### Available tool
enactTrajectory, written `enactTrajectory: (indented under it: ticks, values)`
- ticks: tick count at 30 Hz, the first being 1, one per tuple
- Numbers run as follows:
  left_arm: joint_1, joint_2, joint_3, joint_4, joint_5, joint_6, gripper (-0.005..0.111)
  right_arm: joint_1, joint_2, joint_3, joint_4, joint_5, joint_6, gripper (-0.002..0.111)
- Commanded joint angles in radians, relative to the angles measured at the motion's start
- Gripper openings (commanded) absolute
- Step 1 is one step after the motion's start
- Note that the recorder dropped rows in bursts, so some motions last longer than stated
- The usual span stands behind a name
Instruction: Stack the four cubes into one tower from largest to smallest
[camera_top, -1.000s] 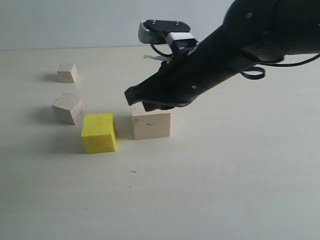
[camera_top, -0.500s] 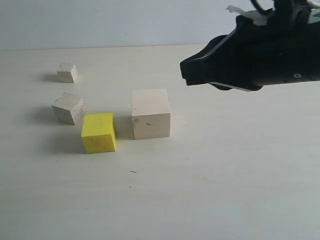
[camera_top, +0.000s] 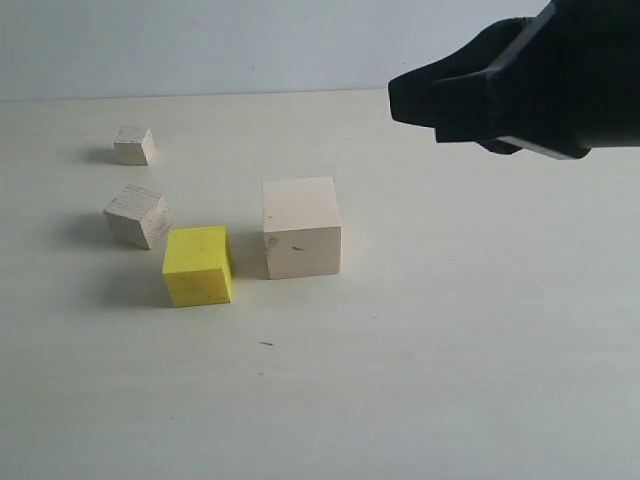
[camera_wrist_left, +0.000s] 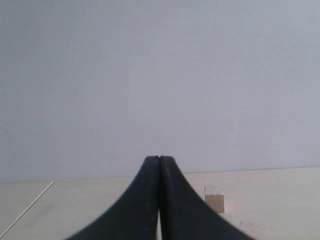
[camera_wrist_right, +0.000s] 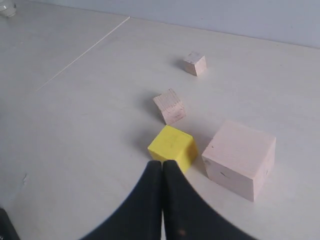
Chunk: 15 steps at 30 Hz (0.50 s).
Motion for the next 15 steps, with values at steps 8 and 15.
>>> enactTrajectory:
  ticks: [8,15]
  values:
    - [-0.004,-0.004,-0.002,0.012,-0.197,-0.257,0.0,0.002,-0.003,0.004,-0.011,0.017,-0.022,0.0]
    - [-0.004,0.044,-0.085,0.138,-0.107,-0.398,0.0,0.002,-0.019,0.004,-0.076,-0.12,-0.027,0.0]
